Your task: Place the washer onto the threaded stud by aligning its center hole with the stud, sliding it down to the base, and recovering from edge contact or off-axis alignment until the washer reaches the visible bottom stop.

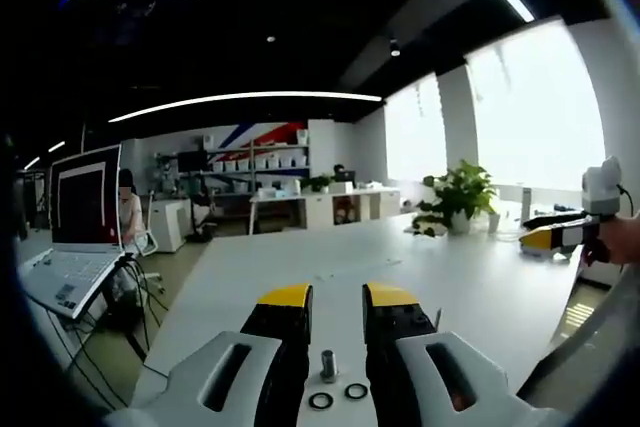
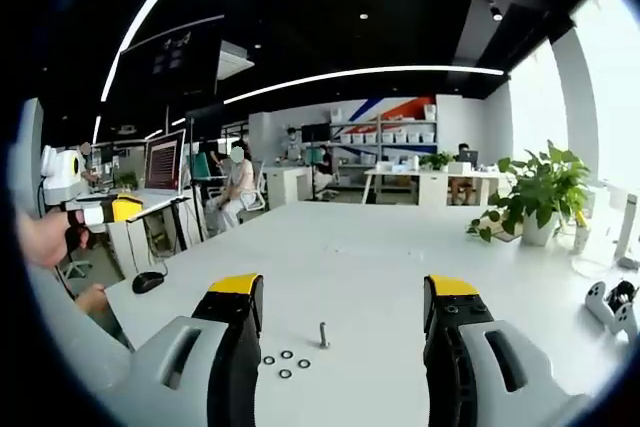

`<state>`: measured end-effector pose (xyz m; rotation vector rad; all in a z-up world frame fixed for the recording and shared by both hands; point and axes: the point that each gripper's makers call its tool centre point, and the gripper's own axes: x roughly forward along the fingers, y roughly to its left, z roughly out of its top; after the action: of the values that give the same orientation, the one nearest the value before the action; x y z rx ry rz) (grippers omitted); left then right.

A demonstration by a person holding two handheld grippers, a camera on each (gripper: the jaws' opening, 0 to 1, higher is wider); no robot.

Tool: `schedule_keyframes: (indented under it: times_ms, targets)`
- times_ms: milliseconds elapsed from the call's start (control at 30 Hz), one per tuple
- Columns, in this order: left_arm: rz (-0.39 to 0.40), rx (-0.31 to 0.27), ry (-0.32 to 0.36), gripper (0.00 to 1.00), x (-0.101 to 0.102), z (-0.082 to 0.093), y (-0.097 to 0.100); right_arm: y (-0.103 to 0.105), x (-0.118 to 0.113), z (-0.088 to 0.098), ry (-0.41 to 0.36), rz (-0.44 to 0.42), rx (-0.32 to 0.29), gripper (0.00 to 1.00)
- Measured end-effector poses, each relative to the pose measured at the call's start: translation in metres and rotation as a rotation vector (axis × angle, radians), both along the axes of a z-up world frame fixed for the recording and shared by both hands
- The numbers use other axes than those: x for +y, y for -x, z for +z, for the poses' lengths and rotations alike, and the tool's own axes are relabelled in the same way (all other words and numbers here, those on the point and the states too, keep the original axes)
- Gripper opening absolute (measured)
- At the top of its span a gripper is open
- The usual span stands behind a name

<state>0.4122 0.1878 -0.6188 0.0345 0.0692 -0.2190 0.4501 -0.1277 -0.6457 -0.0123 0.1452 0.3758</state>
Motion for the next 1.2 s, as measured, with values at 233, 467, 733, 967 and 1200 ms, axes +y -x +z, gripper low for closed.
schedule_keyframes:
  times_ms: [233, 467, 733, 967, 1200]
  targets:
    - [-0.008, -0.001, -0.003, 0.18, -0.0029, 0.0003, 0.0008, -0.0001, 0.0004, -0.0009, 0.006, 0.002, 0.002, 0.67]
    - [-0.004, 0.002, 0.002, 0.18, -0.0009, -0.0002, 0.0001, -0.0009, -0.0001, -0.0012, 0.008, -0.002, 0.002, 0.67]
    - [-0.006, 0.003, 0.003, 0.18, -0.0018, -0.0001, 0.0004, -0.0011, -0.0011, -0.0009, 0.003, -0.005, 0.002, 0.67]
    - [-0.006, 0.004, 0.004, 0.17, -0.0021, -0.0005, 0.0006, -0.0013, -0.0013, -0.001, 0.004, -0.006, 0.002, 0.67]
    - [-0.006, 0.005, 0.003, 0.17, -0.0021, -0.0004, 0.0007, -0.0013, -0.0023, -0.0016, 0.005, -0.008, 0.004, 0.67]
